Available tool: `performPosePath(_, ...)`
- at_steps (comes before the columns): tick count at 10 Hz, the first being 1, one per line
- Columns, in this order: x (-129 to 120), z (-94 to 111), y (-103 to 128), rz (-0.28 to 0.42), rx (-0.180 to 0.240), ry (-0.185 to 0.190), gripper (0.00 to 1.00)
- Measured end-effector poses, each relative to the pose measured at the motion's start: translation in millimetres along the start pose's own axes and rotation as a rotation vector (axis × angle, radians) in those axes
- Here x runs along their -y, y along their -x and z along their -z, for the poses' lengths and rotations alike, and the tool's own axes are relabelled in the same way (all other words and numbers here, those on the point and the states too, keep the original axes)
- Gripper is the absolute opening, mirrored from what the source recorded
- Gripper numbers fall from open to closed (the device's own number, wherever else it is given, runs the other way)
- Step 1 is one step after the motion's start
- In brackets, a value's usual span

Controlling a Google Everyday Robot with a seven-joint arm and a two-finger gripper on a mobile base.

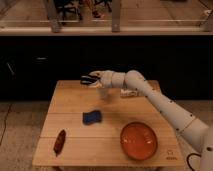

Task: Place the eraser in the ceramic cup

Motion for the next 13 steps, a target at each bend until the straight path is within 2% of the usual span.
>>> performPosePath(4, 0, 9, -14, -0.013, -0.007, -0.032, 0.00)
performPosePath(10, -1, 9, -36, -0.037, 0.001, -0.069, 0.00)
performPosePath(13, 2, 12, -48, -0.042, -0.003, -0.100, 0.00)
